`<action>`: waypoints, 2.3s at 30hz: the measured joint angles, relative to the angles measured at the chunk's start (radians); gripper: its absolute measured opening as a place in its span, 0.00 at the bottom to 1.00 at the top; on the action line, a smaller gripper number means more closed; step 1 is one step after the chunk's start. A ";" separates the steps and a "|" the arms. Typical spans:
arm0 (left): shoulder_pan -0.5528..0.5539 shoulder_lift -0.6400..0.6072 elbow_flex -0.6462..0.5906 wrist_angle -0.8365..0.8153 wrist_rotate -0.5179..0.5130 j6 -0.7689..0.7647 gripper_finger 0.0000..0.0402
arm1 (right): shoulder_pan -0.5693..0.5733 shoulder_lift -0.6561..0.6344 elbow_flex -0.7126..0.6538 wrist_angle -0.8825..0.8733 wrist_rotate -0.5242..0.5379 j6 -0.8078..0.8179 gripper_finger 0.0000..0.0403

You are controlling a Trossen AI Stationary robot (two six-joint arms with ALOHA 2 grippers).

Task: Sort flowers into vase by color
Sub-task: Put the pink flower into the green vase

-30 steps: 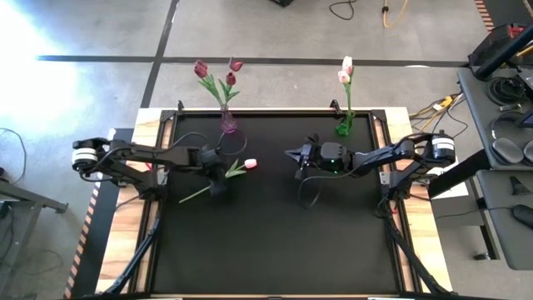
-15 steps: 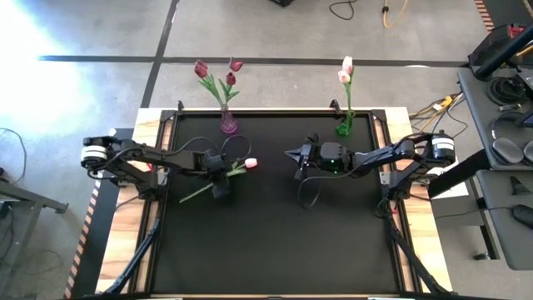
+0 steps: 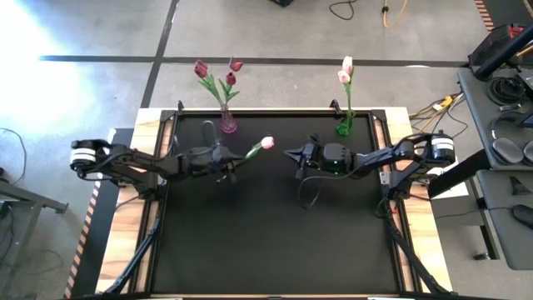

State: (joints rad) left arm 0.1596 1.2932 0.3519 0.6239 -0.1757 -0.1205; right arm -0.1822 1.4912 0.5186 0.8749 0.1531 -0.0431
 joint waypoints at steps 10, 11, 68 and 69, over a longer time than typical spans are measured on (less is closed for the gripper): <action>0.001 0.101 0.080 0.374 0.065 0.187 0.00 | 0.016 0.017 0.079 0.127 -0.006 0.033 0.15; 0.001 0.117 0.105 0.374 0.082 0.205 0.00 | 0.016 0.017 0.091 0.126 -0.020 0.041 0.18; 0.039 0.342 -0.030 0.797 0.208 0.190 0.43 | -0.094 -0.720 0.189 -0.602 0.571 -0.296 0.02; 0.039 0.342 -0.032 0.798 0.208 0.189 0.43 | -0.110 -0.737 0.189 -0.618 0.584 -0.289 0.02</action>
State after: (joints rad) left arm 0.1986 1.6356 0.3196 1.4220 0.0324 0.0689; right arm -0.2925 0.7542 0.7074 0.2572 0.7367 -0.3324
